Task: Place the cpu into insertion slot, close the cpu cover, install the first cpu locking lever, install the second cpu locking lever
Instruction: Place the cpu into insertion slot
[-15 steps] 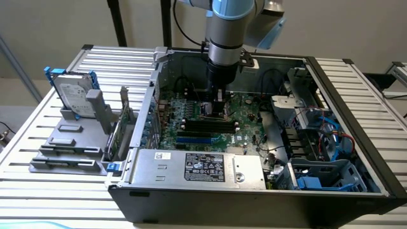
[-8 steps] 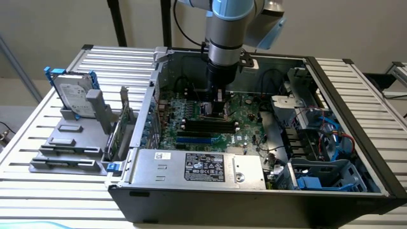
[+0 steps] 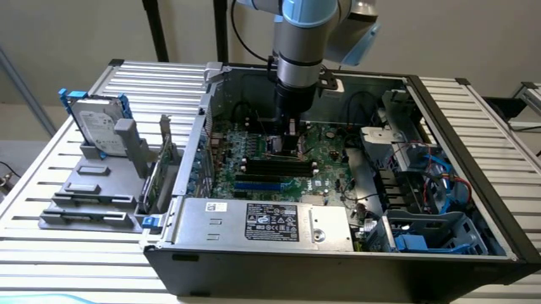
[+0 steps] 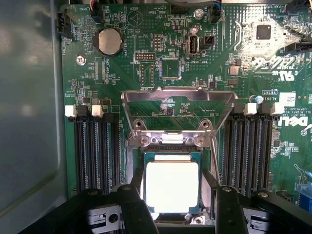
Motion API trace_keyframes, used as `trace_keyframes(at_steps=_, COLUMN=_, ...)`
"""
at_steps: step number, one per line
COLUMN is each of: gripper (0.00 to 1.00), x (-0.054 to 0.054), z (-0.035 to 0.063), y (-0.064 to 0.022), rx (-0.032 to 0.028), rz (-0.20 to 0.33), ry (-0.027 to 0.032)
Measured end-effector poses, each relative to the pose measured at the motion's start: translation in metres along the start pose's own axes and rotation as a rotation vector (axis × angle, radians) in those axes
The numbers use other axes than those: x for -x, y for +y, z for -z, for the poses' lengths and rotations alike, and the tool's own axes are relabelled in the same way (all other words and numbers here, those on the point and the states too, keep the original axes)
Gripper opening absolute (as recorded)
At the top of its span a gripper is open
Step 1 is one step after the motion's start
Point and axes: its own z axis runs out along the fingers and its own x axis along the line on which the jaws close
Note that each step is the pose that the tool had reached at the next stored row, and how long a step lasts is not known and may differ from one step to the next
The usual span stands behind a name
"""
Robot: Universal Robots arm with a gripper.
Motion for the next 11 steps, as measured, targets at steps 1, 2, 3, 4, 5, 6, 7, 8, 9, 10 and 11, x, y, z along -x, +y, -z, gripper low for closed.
trace_keyframes(at_steps=1, gripper=0.55, x=0.0, z=-0.0001, y=0.0001, rx=0.0, rz=0.0, ry=-0.0011)
trace_keyframes(at_steps=2, gripper=0.55, x=0.0, z=-0.0002, y=0.0001, rx=0.0, rz=0.0, ry=-0.0019)
trace_keyframes(at_steps=3, gripper=0.55, x=0.0, z=-0.0003, y=0.0001, rx=0.0001, rz=0.0, ry=-0.0026)
trace_keyframes(at_steps=4, gripper=0.55, x=0.0, z=-0.0004, y=0.0002, rx=0.0001, rz=0.0, ry=-0.0032)
trace_keyframes(at_steps=5, gripper=0.55, x=0.0001, z=-0.0005, y=0.0001, rx=0.0, rz=-0.001, ry=-0.0036)
trace_keyframes(at_steps=6, gripper=0.55, x=0.0, z=-0.001, y=0.0001, rx=0.0001, rz=-0.001, ry=-0.0043)
trace_keyframes(at_steps=7, gripper=0.55, x=0.0, z=-0.0013, y=0.0001, rx=0.0001, rz=-0.001, ry=-0.0042)
trace_keyframes(at_steps=8, gripper=0.55, x=0.0, z=-0.0014, y=0.0001, rx=0.0001, rz=-0.001, ry=-0.0043)
trace_keyframes(at_steps=9, gripper=0.55, x=0.0, z=-0.0014, y=0.0001, rx=0.0001, rz=-0.001, ry=-0.0042)
trace_keyframes(at_steps=10, gripper=0.55, x=0.0, z=-0.0014, y=0.0001, rx=0.0001, rz=-0.001, ry=-0.0042)
trace_keyframes(at_steps=11, gripper=0.55, x=0.0, z=-0.0014, y=0.0001, rx=0.0001, rz=-0.001, ry=-0.0042)
